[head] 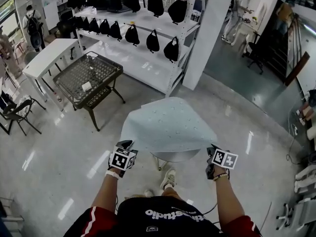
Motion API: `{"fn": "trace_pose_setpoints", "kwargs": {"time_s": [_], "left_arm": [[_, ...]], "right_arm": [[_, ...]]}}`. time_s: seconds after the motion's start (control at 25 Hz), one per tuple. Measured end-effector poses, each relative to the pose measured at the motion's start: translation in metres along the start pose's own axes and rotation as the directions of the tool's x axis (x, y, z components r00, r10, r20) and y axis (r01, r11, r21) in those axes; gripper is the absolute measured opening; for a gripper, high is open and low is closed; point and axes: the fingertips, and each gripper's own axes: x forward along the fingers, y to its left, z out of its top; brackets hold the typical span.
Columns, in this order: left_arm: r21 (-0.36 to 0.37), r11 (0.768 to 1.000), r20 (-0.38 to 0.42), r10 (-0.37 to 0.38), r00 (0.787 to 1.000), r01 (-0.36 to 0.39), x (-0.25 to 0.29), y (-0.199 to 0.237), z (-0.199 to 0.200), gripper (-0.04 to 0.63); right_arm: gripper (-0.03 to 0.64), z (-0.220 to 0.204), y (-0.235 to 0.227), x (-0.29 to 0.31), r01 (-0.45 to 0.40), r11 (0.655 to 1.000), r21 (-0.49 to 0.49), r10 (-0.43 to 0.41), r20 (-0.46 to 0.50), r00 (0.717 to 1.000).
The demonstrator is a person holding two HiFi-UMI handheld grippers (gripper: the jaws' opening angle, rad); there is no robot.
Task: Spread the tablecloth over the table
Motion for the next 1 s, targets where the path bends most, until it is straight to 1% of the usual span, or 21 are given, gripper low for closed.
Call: {"fn": "trace_pose_setpoints", "kwargs": {"time_s": [0.2,0.32,0.48,0.6,0.72,0.8,0.92,1.0], "left_arm": [[-0.039,0.998,-0.014,-0.048,0.999,0.048,-0.012,-0.009,-0.021,0.175],[-0.067,0.995,-0.009,-0.073,0.997,0.072,-0.021,-0.014,-0.031,0.175],[-0.070,0.991,0.002,-0.116,0.993,0.116,-0.032,-0.018,-0.036,0.175],[-0.060,0.988,0.024,-0.141,0.990,0.142,-0.039,-0.019,-0.033,0.175],[-0.061,0.979,0.065,-0.190,0.980,0.194,-0.047,-0.021,-0.023,0.175],[-0.061,0.974,0.087,-0.214,0.973,0.220,-0.051,-0.022,-0.016,0.170],[-0.052,0.973,0.116,-0.216,0.969,0.224,-0.051,-0.022,-0.002,0.160],[-0.053,0.973,0.143,-0.217,0.966,0.226,-0.049,-0.025,0.009,0.152]], "right_arm": [[0.041,-0.005,0.000,0.006,0.007,1.000,0.006,-0.007,-0.012,1.000],[0.043,-0.008,0.003,0.009,0.006,1.000,0.001,-0.006,-0.019,1.000],[0.043,-0.014,0.004,0.012,0.002,1.000,0.005,-0.002,-0.026,1.000],[0.043,-0.019,0.005,0.013,-0.003,1.000,0.011,0.003,-0.026,1.000],[0.046,-0.022,0.008,0.013,-0.012,1.000,0.005,0.012,-0.030,0.999],[0.052,-0.029,0.012,0.014,-0.019,1.000,-0.018,0.018,-0.041,0.999],[0.061,-0.042,0.016,0.014,-0.017,0.998,-0.057,0.013,-0.069,0.998],[0.075,-0.049,0.018,0.014,-0.014,0.995,-0.102,0.003,-0.102,0.995]]}}
